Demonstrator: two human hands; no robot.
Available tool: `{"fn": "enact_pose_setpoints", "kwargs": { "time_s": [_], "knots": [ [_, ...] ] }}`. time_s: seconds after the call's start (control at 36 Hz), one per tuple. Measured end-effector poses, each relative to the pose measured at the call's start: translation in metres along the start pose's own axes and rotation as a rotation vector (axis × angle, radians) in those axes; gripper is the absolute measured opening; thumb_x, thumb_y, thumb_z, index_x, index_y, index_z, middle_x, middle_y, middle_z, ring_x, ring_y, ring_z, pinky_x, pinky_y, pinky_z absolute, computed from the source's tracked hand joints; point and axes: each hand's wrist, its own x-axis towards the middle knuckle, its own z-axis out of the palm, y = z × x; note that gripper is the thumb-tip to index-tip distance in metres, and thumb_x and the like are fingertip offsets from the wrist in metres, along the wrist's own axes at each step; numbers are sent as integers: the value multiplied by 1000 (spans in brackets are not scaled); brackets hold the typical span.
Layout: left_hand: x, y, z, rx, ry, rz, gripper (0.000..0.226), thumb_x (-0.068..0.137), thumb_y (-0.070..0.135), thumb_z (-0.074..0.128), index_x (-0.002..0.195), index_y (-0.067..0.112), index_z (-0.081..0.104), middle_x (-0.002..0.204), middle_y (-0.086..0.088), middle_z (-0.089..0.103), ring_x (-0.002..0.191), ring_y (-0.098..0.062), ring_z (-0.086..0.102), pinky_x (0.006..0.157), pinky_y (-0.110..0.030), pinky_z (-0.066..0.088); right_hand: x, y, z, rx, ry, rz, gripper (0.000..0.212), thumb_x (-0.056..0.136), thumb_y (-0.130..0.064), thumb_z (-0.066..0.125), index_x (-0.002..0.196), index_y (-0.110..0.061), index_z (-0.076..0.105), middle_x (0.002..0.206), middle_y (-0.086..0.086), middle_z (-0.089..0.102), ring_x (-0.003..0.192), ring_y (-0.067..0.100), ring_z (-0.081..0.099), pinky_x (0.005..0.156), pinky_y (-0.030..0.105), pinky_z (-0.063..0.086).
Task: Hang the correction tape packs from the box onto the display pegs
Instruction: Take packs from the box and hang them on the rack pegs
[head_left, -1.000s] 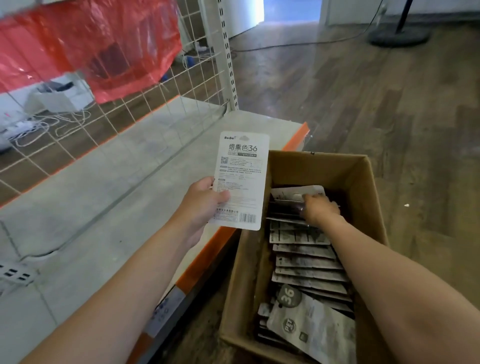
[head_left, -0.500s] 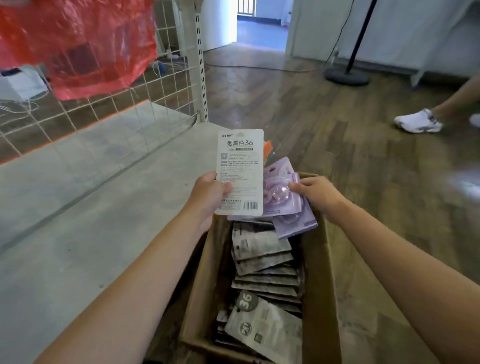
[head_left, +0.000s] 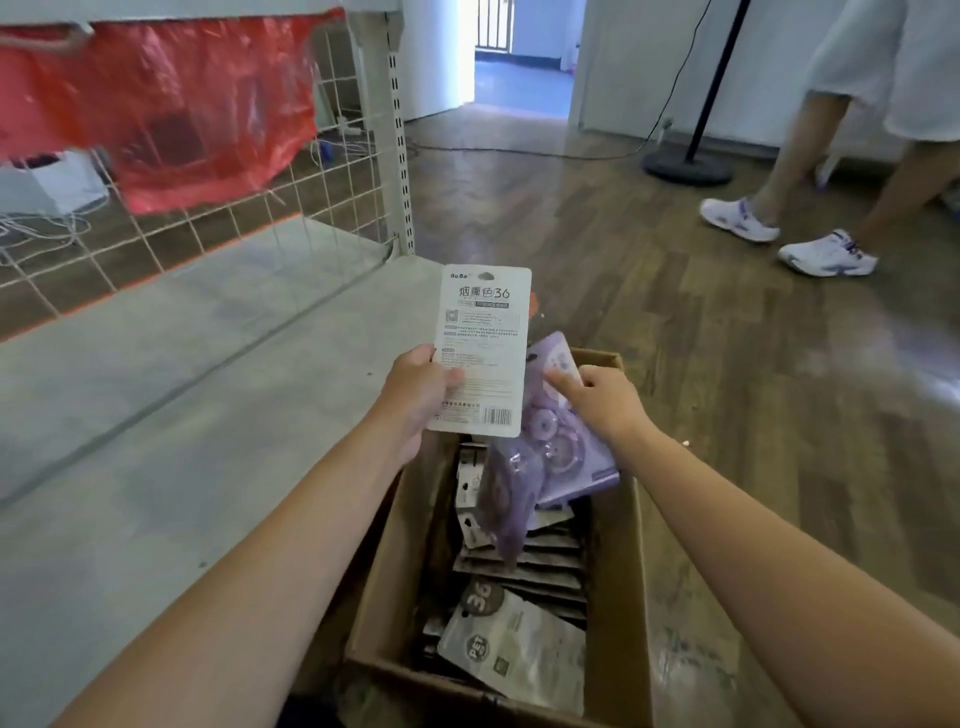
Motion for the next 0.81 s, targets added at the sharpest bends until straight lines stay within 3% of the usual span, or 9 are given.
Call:
{"fn": "enact_pose_setpoints", "kwargs": {
  "time_s": [0.08,0.14,0.19,0.36,0.5,0.64,0.67,0.72,0.81],
  "knots": [
    [-4,-2,-4,32,15,-9,26,95,-2,45,113,13,58,110,-1,64,98,-21,63,84,-36,54,2,-8,-1,125,12,-17,39,92,-40,59,72,-7,52,66,9,55,58,21,49,53,26,40],
    [-5,-3,-5,41,20,-11,26,95,-3,46,113,13,58,109,-2,65,96,-22,64,83,-35,54,3,-14,-2,254,6,-16,33,93,-37,59,84,-5,62,88,17,69,81,37,64,77,43,55],
    [-6,-5,-5,30,20,-12,26,95,-3,46,112,12,59,110,-4,66,94,-21,65,79,-32,55,1,-20,-5,402,-29,-22,22,96,-32,55,90,-14,65,100,14,71,94,32,67,92,51,52],
    [-1,-2,-5,-84,2,-11,22,95,-2,47,108,11,59,113,-8,68,98,-24,67,86,-41,55,-1,-26,-14,637,-83,-11,24,98,-35,51,100,-16,66,106,12,72,100,31,68,93,51,52],
    [2,-2,9,-85,69,49,34,94,3,50,118,24,38,106,-6,63,93,-23,66,85,-41,55,-2,-27,-20,760,-88,-11,30,96,-38,51,104,-13,65,102,12,73,86,26,70,79,42,57],
    [-3,-3,27,-51,-41,63,16,101,15,39,114,19,47,95,-3,60,73,-14,58,51,-15,48,-4,-31,-12,766,-78,0,28,97,-35,52,101,-11,65,97,11,72,83,26,69,81,42,56],
    [-4,-3,30,-148,-125,40,21,102,24,38,116,16,52,99,-5,64,80,-17,63,61,-16,51,-6,-32,-9,760,-88,-9,27,98,-33,52,101,-10,65,96,11,72,81,24,69,78,39,57],
    [-5,-4,33,-360,-303,19,43,101,41,34,124,13,57,116,-10,68,103,-24,65,91,-33,53,-7,-34,-2,746,-115,-30,27,99,-29,51,107,-7,64,100,12,71,84,24,69,77,38,58],
    [-6,-3,29,-411,-417,12,50,90,46,43,125,13,58,123,-14,65,109,-27,63,98,-42,49,-7,-36,4,693,-132,-51,22,99,-26,50,105,-10,64,98,11,72,83,22,69,76,36,58]
  ]
}}
